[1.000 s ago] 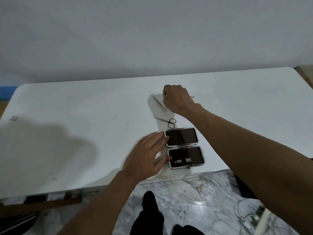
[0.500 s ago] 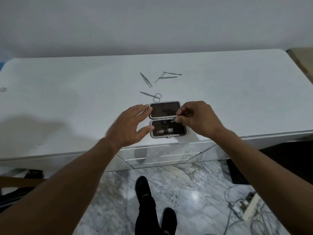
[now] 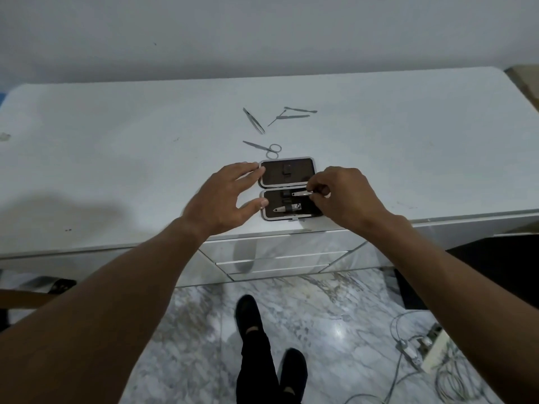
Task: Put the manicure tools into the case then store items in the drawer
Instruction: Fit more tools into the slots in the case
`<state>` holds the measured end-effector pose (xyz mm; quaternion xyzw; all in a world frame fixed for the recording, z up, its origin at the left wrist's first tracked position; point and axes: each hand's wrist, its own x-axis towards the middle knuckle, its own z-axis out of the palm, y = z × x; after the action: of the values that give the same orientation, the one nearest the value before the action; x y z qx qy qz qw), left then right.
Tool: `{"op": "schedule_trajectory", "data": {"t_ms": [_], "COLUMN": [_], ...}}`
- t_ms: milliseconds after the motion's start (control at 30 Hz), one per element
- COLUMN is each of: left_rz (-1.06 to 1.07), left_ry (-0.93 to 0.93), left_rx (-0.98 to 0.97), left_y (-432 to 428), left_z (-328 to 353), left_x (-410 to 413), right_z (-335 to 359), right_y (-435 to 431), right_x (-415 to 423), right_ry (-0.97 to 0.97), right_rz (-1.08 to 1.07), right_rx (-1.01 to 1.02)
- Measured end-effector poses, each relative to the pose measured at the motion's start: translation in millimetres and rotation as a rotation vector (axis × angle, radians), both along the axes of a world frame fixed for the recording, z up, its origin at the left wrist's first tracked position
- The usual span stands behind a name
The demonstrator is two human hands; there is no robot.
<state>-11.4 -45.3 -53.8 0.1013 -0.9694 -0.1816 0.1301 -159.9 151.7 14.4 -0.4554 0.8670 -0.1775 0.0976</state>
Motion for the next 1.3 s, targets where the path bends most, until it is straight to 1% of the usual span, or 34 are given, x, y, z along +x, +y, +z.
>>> {"op": "schedule_trajectory", "data": {"t_ms": [267,467,533,667,1100,1300], "left_rz": [-0.004,0.0,0.0,-0.005,-0.007,-0.007], "left_ry": [-0.001,-0.014,-0.006,0.0,0.033,0.033], "left_rx": [-0.01,-0.008,-0.005,-0.003,0.021,0.022], "left_y": [-0.8,-1.4,-0.7,-0.9,-1.1,-0.8], "left_z": [-0.4,-0.9,-0.8,-1.0,-1.1,-0.7], "left_x": [0.1,-0.7,-0.8,-1.1,-1.8,-1.5], "right_z": [0.6,0.8,0.8,1.3,-1.2,-1.5], "right_y": [-9.1,-10.4,-12.7,-17.5,-22.7,-23.0], "right_x": [-5.4,-1.4,-0.8,0.6,5.8,4.1], "right_ry": [-0.065,-0.011,-0.02,-0.055,-0.048,-0.065], "right_rz": [-0.014,0.074,0.089,0.083,0.058,0.091], "right_rx": [0.023,-0.002,-0.003,0.002,0.012,0.019]}}
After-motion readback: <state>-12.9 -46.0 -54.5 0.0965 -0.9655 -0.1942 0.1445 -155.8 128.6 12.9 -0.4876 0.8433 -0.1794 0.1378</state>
